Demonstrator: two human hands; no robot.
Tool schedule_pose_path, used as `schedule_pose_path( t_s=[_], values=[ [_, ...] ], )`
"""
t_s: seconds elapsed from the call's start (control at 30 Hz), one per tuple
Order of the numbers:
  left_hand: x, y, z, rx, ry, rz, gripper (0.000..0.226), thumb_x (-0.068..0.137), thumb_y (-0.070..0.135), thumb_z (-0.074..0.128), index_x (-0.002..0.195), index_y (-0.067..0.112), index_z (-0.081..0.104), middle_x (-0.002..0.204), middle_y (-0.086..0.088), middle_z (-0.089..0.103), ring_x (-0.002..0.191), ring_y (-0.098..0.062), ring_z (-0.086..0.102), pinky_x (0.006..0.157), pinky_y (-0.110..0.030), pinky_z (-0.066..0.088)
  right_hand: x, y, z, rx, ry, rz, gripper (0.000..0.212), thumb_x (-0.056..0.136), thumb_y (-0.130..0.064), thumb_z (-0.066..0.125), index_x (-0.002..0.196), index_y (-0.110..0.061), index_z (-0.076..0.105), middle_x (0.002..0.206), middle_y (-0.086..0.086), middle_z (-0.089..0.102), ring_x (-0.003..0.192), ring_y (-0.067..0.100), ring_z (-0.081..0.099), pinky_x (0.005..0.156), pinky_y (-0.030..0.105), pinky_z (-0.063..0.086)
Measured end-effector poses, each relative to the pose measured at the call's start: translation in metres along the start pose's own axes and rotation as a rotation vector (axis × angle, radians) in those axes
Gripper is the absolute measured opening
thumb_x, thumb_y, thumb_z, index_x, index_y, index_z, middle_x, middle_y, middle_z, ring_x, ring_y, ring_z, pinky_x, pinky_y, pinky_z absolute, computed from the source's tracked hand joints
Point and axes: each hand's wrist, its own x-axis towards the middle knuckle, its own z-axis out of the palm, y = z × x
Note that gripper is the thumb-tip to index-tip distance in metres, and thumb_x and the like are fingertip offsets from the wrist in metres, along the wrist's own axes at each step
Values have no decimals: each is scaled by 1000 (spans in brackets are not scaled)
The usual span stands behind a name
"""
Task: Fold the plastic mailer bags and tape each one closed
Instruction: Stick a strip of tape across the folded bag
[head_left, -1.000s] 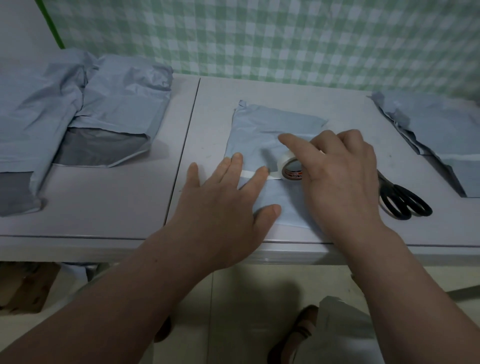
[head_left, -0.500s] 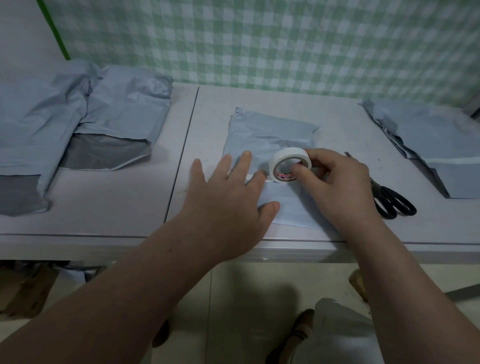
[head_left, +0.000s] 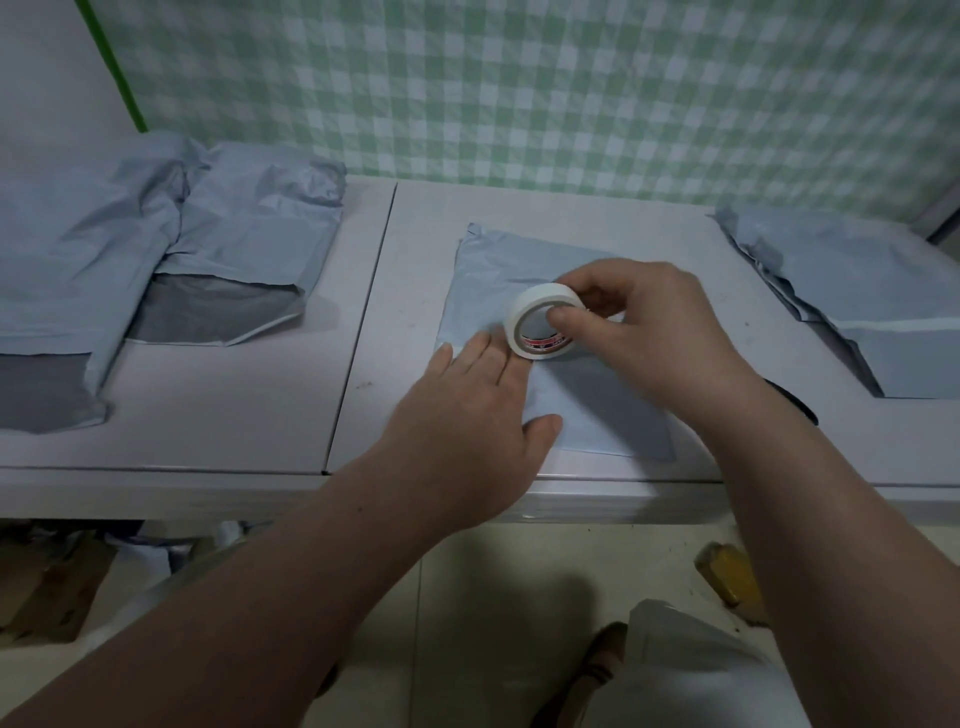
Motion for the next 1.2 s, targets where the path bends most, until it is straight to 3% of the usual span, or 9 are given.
schedule_pose_path(
  t_s=[0.17, 0.27, 0.5, 0.57, 0.63, 0.77, 0.87, 1.03, 1.2],
  values=[
    [-1, 0, 2, -59, 23, -6, 82, 84, 55, 8, 145, 6, 30, 149, -13, 35, 139, -26, 30, 113, -44, 23, 4, -4, 1, 350, -234, 168, 15, 85, -15, 68, 96, -6, 67, 90, 10, 72, 78, 14, 66, 74, 28, 52],
    [-3, 1, 0, -59, -2, -28, 87, 79, 57, 0, 150, 9, 17, 156, -9, 23, 142, -22, 21, 115, -41, 16, 4, -4, -1, 344, -271, 199, 16, 85, -24, 67, 92, -10, 68, 83, 2, 70, 72, 4, 61, 68, 20, 49],
    [-5, 3, -6, 15, -88, -65, 86, 79, 58, -9, 150, 12, 7, 159, -8, 6, 146, -19, 7, 117, -41, 5, -3, 2, -17, 283, -243, 279, 25, 89, -32, 61, 90, -10, 70, 92, 9, 73, 81, 15, 65, 81, 32, 50],
    [-5, 3, -8, 31, -109, -68, 81, 83, 56, -4, 151, 12, 5, 159, -7, 4, 146, -19, 5, 117, -42, 4, -6, 2, -24, 288, -226, 284, 27, 90, -33, 59, 80, -10, 69, 80, 7, 71, 71, 8, 60, 73, 21, 47],
    [-4, 4, -10, 40, -130, -67, 73, 91, 55, 2, 151, 12, 4, 159, -7, 2, 146, -18, 4, 117, -42, 3, -8, 2, -30, 230, -193, 278, 37, 91, -37, 56, 66, -11, 61, 64, -1, 59, 53, 0, 48, 56, 9, 37],
    [-5, 5, -12, 42, -145, -67, 69, 96, 53, 11, 151, 13, 3, 160, -6, 1, 146, -18, 3, 118, -44, 3, -8, 5, -39, 59, -181, 250, 45, 91, -44, 55, 59, -11, 54, 58, -2, 50, 52, 6, 40, 56, 20, 32],
    [-6, 5, -12, 71, -138, -72, 77, 86, 55, -1, 151, 13, 3, 160, -6, 2, 146, -17, 4, 118, -45, 3, -8, 5, -42, 36, -169, 222, 48, 90, -39, 58, 46, -21, 56, 43, -13, 43, 43, 1, 37, 46, 12, 29],
    [-6, 5, -12, 49, -118, -87, 79, 84, 56, -3, 151, 14, 4, 160, -5, 2, 146, -16, 4, 116, -46, 1, -8, 4, -41, -131, -170, 152, 30, 90, -39, 58, 73, -18, 70, 57, -10, 57, 54, 4, 46, 53, 19, 34],
    [-6, 5, -9, 39, -106, -92, 81, 81, 56, -7, 151, 17, 3, 160, -5, 2, 146, -16, 4, 116, -47, 0, -7, 5, -40, -251, -186, 143, 28, 90, -42, 58, 82, -18, 72, 70, -9, 61, 65, 5, 54, 58, 21, 38]
  ],
)
